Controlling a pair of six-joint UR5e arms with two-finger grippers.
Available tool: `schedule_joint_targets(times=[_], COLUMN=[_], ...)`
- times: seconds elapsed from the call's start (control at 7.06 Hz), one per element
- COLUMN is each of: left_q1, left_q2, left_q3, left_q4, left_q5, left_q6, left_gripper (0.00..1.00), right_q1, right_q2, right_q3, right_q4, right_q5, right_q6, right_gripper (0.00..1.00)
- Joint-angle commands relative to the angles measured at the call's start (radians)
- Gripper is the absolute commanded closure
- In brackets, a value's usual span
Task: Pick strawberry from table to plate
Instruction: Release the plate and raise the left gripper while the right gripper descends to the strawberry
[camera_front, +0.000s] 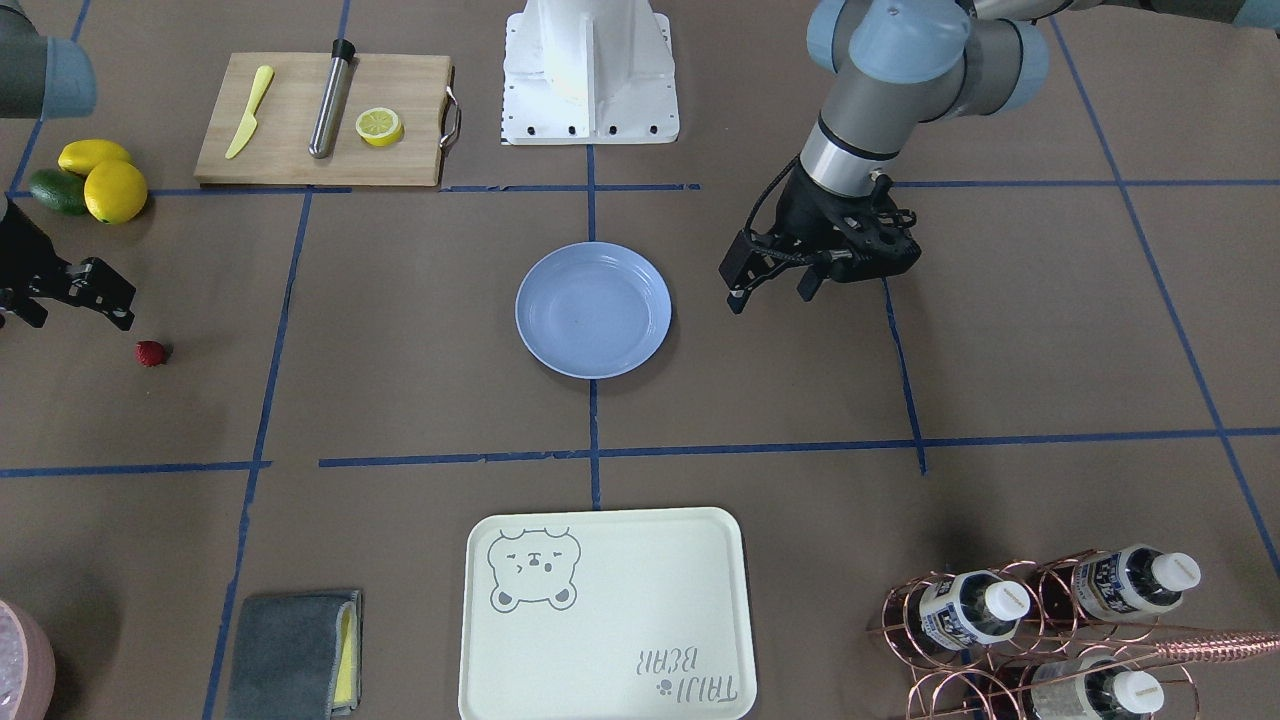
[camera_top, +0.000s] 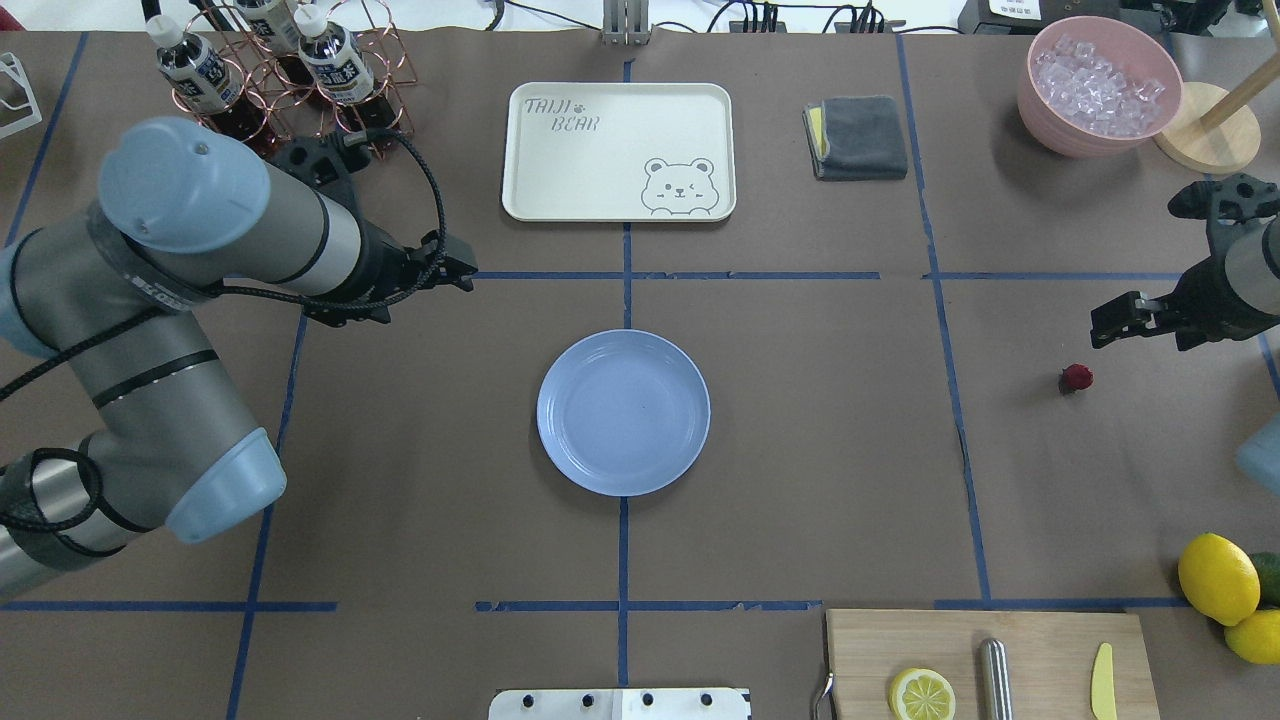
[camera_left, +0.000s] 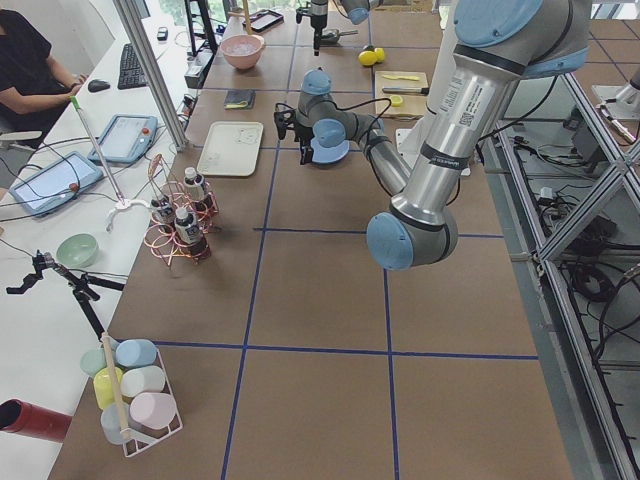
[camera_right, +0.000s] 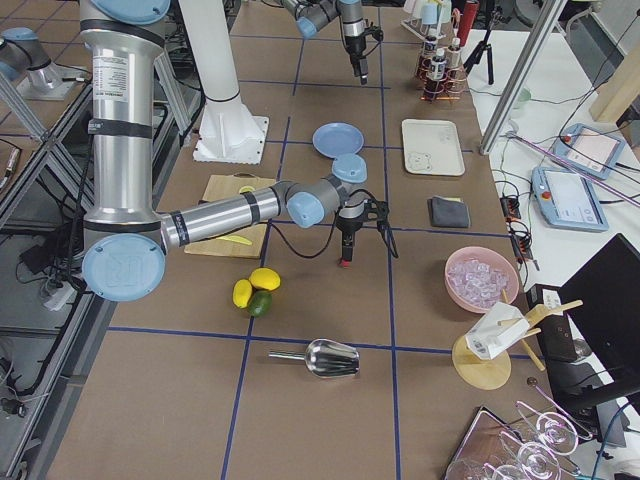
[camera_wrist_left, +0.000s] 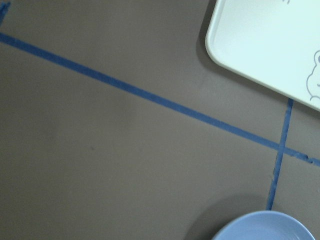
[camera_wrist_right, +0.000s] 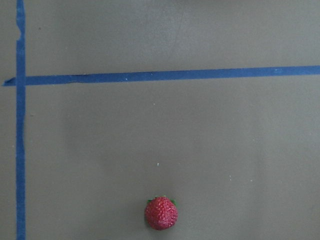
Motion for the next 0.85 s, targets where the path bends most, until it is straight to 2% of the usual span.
schedule_joint_targets(times=[0.0,0.42,0.71], left_q1=[-0.051,-0.085,-0.096], left_q2=[0.003,0.024,0.032], left_q3=[-0.012,-0.013,-0.012], left_q4=[0.045,0.046,0.046], left_q5=[-0.005,-0.005,-0.005], left_q6=[0.079,0.131,0.168], left_gripper=[0.0,0.0,0.0], right_q1=[-0.04,-0.077,-0.085], right_q2=[0.001,0.02,0.092], right_q3=[-0.049,-0.08,-0.147], right_q4=[0.056,0.058,0.056], right_q5=[-0.013,-0.013,-0.013], right_q6=[0.002,0.002,0.002], right_gripper=[0.0,0.0,0.03])
